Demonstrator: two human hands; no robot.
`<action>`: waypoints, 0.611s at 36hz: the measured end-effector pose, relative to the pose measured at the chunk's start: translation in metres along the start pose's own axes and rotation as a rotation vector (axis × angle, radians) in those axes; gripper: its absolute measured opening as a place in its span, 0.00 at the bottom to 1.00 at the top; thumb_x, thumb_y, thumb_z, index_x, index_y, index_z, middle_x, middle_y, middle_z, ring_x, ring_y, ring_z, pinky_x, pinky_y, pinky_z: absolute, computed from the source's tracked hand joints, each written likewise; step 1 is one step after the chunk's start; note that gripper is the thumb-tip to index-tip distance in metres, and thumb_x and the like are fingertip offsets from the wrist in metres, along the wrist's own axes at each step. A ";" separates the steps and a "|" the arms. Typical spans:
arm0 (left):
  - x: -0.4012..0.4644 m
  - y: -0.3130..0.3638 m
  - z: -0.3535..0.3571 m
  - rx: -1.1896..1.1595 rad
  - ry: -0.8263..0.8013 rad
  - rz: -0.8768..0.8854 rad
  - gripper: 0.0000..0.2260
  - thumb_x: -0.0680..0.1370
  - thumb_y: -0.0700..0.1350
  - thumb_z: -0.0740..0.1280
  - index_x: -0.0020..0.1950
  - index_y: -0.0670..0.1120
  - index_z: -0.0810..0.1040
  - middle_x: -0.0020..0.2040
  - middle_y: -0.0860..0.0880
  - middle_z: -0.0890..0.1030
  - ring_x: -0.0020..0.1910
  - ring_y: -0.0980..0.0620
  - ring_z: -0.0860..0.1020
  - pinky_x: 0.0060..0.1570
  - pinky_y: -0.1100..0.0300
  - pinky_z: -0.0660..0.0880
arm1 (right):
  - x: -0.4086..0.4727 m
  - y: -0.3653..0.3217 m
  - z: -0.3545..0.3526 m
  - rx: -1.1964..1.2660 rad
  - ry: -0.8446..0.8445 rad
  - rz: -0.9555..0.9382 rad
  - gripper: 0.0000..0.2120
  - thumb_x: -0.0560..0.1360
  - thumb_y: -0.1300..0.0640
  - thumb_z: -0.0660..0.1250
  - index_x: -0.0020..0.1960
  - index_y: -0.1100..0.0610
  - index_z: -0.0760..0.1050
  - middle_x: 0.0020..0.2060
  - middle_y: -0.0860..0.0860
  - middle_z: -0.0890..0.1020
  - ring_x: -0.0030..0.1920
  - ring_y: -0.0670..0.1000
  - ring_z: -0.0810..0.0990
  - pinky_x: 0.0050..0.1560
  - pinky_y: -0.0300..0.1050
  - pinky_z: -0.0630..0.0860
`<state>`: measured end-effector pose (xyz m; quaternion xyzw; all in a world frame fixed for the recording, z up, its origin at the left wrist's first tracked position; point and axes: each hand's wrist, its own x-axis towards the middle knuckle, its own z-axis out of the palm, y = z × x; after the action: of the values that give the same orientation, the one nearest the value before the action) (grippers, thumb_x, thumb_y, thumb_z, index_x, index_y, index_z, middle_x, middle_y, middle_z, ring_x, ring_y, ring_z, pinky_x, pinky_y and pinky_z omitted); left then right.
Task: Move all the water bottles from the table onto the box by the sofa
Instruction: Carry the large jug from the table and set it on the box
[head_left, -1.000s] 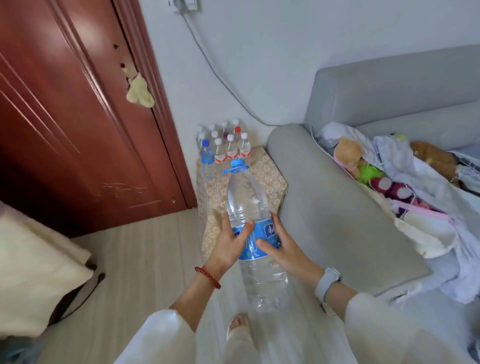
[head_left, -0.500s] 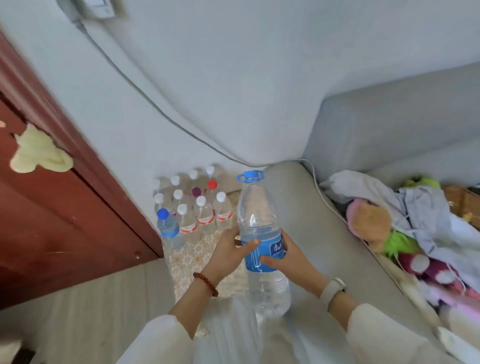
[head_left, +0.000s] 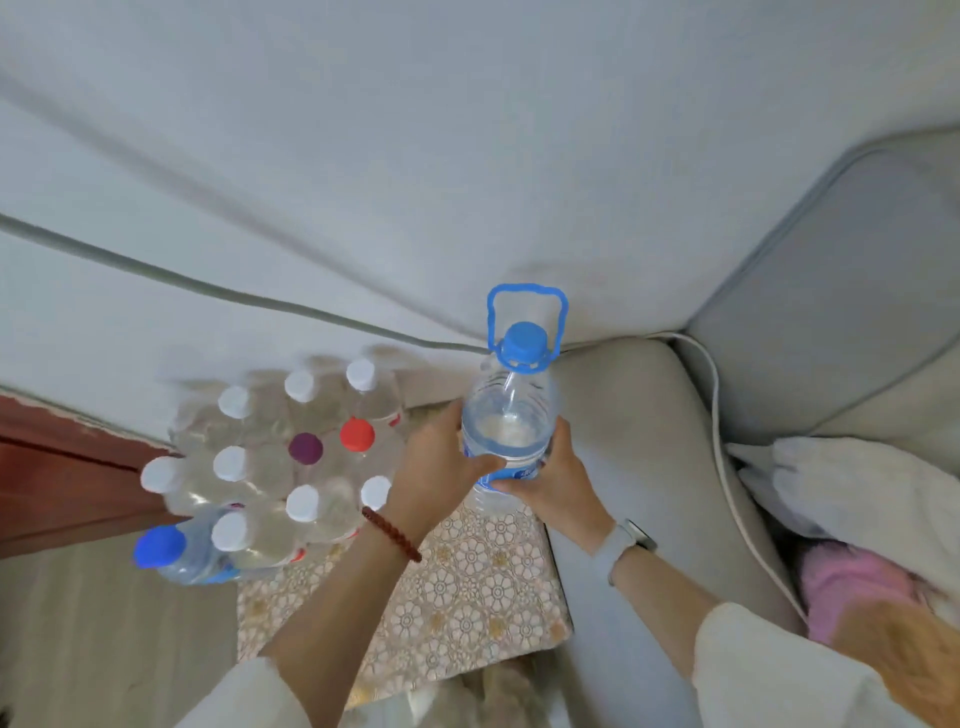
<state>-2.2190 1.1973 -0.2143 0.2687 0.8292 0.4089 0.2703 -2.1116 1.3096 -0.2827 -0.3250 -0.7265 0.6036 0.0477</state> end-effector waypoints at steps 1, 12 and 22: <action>0.007 -0.003 0.000 0.061 0.015 0.021 0.23 0.65 0.41 0.75 0.59 0.47 0.74 0.52 0.50 0.81 0.49 0.53 0.77 0.47 0.62 0.72 | 0.009 0.003 0.002 -0.001 -0.007 -0.012 0.40 0.59 0.56 0.79 0.63 0.47 0.60 0.55 0.37 0.75 0.55 0.38 0.76 0.50 0.28 0.73; 0.041 -0.033 -0.025 0.659 0.108 -0.046 0.23 0.65 0.60 0.72 0.54 0.50 0.77 0.50 0.51 0.81 0.61 0.48 0.68 0.55 0.53 0.57 | 0.062 0.004 0.031 -0.033 -0.093 -0.082 0.36 0.56 0.46 0.73 0.55 0.26 0.57 0.55 0.41 0.75 0.53 0.36 0.77 0.50 0.36 0.76; 0.027 -0.040 -0.029 0.715 0.098 -0.067 0.26 0.66 0.63 0.68 0.57 0.49 0.75 0.55 0.52 0.80 0.62 0.48 0.67 0.59 0.50 0.60 | 0.052 -0.015 0.030 -0.093 -0.142 -0.158 0.39 0.65 0.56 0.74 0.59 0.26 0.54 0.55 0.22 0.65 0.58 0.27 0.66 0.55 0.21 0.64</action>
<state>-2.2661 1.1786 -0.2385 0.2989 0.9401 0.0966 0.1323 -2.1721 1.3106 -0.2939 -0.2248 -0.7787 0.5850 0.0285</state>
